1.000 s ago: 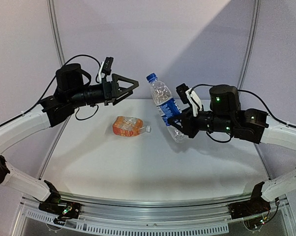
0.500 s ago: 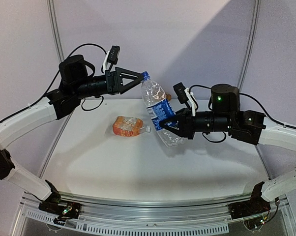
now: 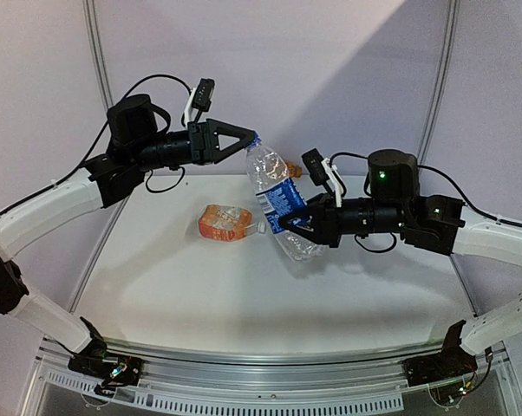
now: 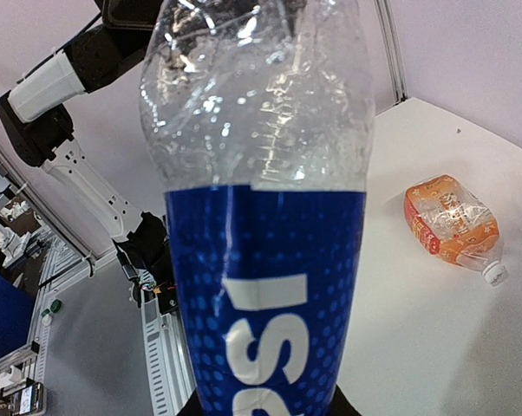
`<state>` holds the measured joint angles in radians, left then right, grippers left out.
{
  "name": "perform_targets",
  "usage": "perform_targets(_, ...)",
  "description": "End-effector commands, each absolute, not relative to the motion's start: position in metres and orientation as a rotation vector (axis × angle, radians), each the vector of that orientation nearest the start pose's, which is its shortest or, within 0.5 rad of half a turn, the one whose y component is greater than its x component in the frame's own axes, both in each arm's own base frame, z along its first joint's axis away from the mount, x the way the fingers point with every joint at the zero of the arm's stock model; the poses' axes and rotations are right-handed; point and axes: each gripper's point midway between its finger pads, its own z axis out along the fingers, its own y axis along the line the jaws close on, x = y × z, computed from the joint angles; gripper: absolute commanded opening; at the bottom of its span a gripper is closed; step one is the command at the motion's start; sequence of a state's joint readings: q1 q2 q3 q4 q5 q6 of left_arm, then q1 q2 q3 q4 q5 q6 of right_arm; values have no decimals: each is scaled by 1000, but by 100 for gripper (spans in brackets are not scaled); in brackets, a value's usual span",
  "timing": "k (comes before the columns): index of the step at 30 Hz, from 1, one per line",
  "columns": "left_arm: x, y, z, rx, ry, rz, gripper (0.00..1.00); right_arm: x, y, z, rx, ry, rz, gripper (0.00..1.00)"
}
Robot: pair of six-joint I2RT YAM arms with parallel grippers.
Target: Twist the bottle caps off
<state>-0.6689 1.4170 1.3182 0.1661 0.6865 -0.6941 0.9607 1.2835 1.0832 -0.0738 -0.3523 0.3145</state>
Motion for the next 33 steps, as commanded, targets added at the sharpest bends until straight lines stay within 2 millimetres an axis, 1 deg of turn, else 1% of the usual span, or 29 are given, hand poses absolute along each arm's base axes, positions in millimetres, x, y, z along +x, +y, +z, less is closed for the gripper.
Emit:
perform_targets(1, 285, -360, 418, 601, 1674, -1537, 39, 196, 382, 316, -880, 1800, 1196, 0)
perform_targets(4, 287, -362, 413, 597, 1693, -1536, 23, 196, 382, 316, -882, 1801, 1191, 0)
perform_targets(7, 290, -361, 408, 575, 1719, -1518, 12, 198, 382, 316, -877, 1806, 1179, 0)
perform_targets(9, 299, -360, 400, 528, 1770, -1478, 7, 204, 380, 314, -859, 1820, 1142, 0)
perform_targets(12, 310, -358, 379, 449, 1884, -1426, 6, 223, 371, 306, -808, 1870, 990, 0)
perform_targets(16, 322, -362, 355, 283, 2030, -1360, 5, 252, 361, 295, -815, 1922, 715, 0)
perform_targets(17, 324, -365, 350, 235, 2069, -1336, 5, 261, 357, 294, -814, 1925, 616, 0)
perform_targets(18, 327, -366, 344, 173, 2115, -1301, 4, 271, 354, 295, -797, 1926, 517, 0)
perform_targets(19, 327, -368, 337, 112, 2164, -1272, 4, 277, 353, 294, -805, 1923, 430, 0)
perform_targets(21, 333, -364, 321, -60, 2269, -1192, 3, 288, 349, 293, -797, 1911, 264, 0)
perform_targets(23, 334, -354, 304, -257, 2387, -1088, 3, 296, 345, 292, -808, 1893, 118, 0)
perform_targets(25, 334, -346, 292, -413, 2454, -999, 4, 299, 346, 287, -837, 1864, -23, 0)
perform_targets(27, 332, -347, 291, -493, 2477, -1009, 4, 300, 348, 283, -878, 1834, -133, 0)
perform_targets(28, 331, -349, 291, -523, 2484, -1017, 4, 301, 350, 280, -892, 1829, -158, 0)
perform_targets(31, 330, -349, 290, -568, 2508, -995, 6, 301, 353, 279, -903, 1821, -170, 0)
perform_targets(33, 329, -349, 288, -592, 2517, -997, 10, 300, 353, 278, -905, 1823, -169, 0)
